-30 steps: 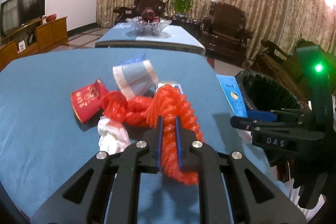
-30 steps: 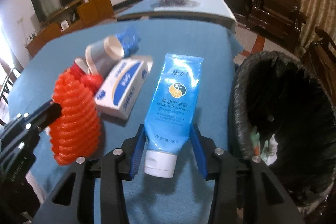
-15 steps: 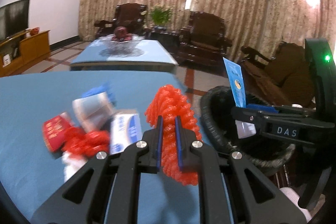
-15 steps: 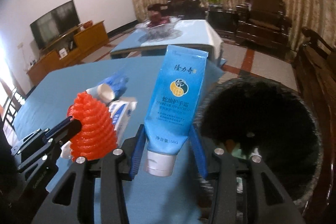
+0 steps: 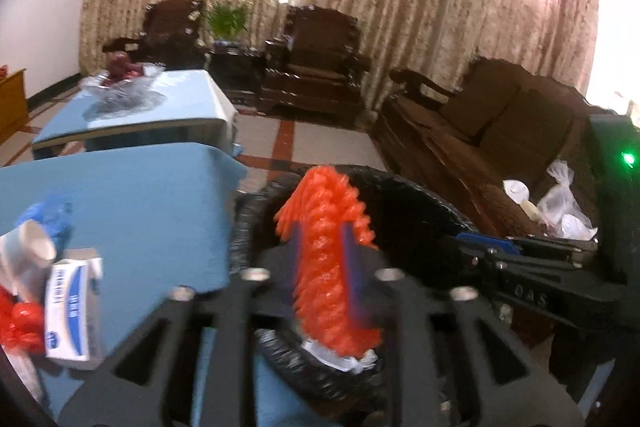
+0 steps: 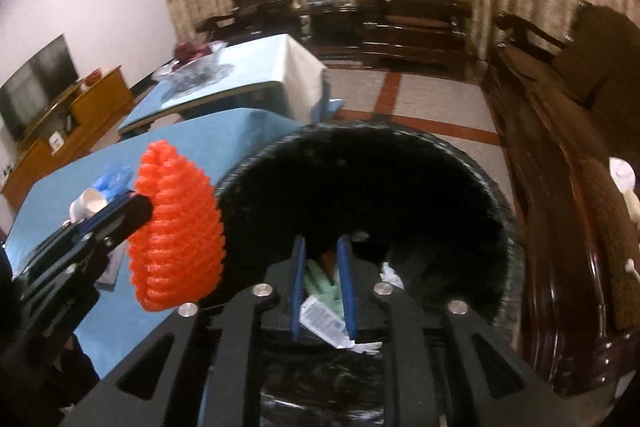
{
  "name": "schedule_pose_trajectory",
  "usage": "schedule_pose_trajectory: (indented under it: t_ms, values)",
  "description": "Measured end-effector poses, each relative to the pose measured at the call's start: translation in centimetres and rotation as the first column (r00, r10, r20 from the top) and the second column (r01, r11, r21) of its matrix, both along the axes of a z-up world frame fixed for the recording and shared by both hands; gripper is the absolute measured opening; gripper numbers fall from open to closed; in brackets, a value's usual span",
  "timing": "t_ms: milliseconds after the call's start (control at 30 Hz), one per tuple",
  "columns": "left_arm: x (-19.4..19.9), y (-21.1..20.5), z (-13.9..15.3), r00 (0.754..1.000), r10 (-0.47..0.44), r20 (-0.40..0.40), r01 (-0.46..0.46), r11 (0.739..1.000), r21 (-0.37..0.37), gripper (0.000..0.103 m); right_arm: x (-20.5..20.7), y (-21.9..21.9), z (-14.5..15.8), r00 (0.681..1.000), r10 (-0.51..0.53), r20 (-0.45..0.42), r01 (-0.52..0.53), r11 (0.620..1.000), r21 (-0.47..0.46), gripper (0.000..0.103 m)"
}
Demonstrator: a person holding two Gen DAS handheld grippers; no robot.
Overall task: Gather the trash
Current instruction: 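Carry the tube and net over the black bin and open both grippers, then grasp the white tissue with the left gripper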
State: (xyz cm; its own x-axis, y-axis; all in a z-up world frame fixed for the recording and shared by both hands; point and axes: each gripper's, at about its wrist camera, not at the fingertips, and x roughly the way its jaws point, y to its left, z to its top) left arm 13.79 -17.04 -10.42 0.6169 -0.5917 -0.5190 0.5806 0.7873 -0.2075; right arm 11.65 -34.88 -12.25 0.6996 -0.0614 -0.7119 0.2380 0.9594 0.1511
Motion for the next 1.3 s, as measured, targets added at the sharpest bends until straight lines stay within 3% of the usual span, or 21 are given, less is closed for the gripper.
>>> schedule_pose_trajectory:
  t_ms: [67,133,333,467,667,867,1067,1300]
  values:
    - [0.1,-1.2,-0.1,1.000,-0.011,0.009,0.011,1.000,0.002,0.059,-0.3,-0.9,-0.3,1.000,-0.022,0.003,0.022,1.000,-0.005,0.046]
    - [0.3,-1.7,-0.1,1.000,-0.018,0.014,0.018,1.000,0.006,0.060,-0.5,-1.4,-0.4,0.999,-0.039,0.005,0.039,0.999,-0.004,0.051]
    - [0.0,-0.4,0.2,0.999,0.012,0.044,-0.013,1.000,0.020,0.067,-1.3,-2.0,-0.2,0.996,-0.088,0.035,0.089,0.995,-0.040,0.083]
    - [-0.5,3.0,0.6,0.994,0.076,0.077,-0.079,0.996,0.041,0.074,-1.2,-0.5,0.3,0.996,-0.060,0.062,0.064,0.996,-0.066,0.091]
    - [-1.8,10.2,0.8,0.971,0.218,0.102,-0.227,0.970,0.088,0.076,0.0,4.8,0.9,0.994,0.046,0.103,-0.039,0.997,-0.069,0.094]
    - [-3.3,18.2,0.3,0.918,0.382,0.105,-0.394,0.908,0.144,0.076,1.4,11.2,0.4,0.977,0.172,0.122,-0.166,0.984,-0.061,0.094]
    - [-3.6,23.4,-1.4,0.885,0.462,0.054,-0.463,0.864,0.196,0.074,2.1,17.2,-0.2,0.952,0.277,0.130,-0.264,0.958,-0.112,0.094]
    - [-2.6,26.0,-4.4,0.867,0.499,-0.014,-0.481,0.843,0.239,0.072,2.6,20.9,-1.5,0.934,0.336,0.118,-0.320,0.937,-0.139,0.094]
